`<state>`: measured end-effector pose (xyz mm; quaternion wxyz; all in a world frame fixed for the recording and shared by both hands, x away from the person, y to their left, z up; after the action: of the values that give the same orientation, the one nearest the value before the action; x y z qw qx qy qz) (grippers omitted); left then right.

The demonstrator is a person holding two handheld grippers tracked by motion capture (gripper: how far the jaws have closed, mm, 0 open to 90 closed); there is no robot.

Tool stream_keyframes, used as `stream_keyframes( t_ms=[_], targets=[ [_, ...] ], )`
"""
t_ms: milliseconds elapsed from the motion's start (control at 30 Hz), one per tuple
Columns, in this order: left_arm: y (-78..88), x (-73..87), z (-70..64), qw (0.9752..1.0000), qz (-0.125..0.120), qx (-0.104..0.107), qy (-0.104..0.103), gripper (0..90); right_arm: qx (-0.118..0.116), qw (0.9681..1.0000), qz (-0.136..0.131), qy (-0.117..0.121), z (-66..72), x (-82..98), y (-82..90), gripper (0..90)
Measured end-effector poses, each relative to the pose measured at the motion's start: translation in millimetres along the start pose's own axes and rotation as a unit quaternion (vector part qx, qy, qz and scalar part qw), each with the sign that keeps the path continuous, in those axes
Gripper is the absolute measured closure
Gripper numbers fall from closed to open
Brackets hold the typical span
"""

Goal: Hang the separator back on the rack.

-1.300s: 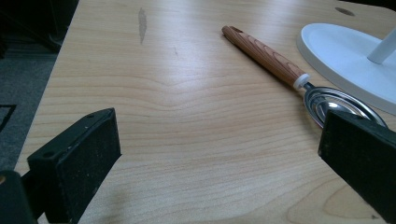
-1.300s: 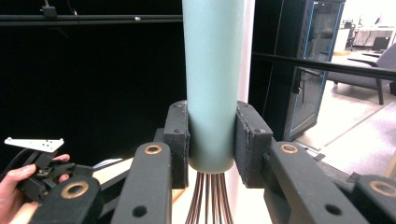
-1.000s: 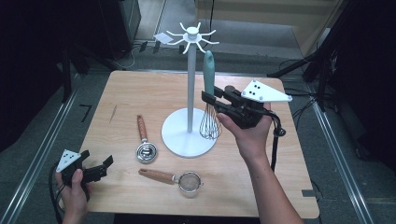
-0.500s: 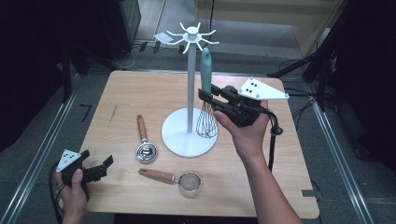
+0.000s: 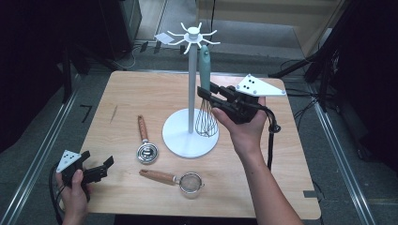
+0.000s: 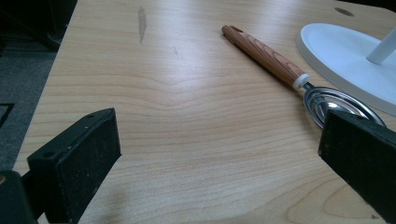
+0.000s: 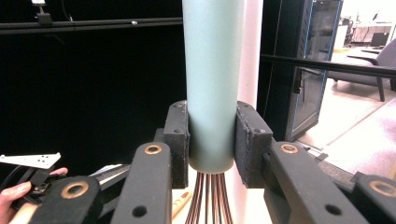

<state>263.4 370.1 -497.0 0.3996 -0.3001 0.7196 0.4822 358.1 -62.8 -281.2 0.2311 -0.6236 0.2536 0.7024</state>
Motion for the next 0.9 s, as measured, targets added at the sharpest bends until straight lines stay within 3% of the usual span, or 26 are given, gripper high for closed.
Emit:
stream_keyframes(
  t_ms=[900],
  targets=[
    [0.2,0.1,-0.2,1.0000,0.000,0.000,-0.001,0.0,0.009,0.9997,-0.022,0.003,-2.8,7.4,-13.0,71.2]
  ],
)
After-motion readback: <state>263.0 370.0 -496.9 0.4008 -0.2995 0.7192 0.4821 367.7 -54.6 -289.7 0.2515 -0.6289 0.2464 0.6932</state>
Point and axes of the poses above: each handheld gripper's, and its own axes: y roughly backward along the jaws, x roughly out of its underside, z roughly to its left, the point moved 3 cm from there along -y, roughly forward along the jaws, and after that the axes turned 5 degrees about x, right-handed, at the moved point
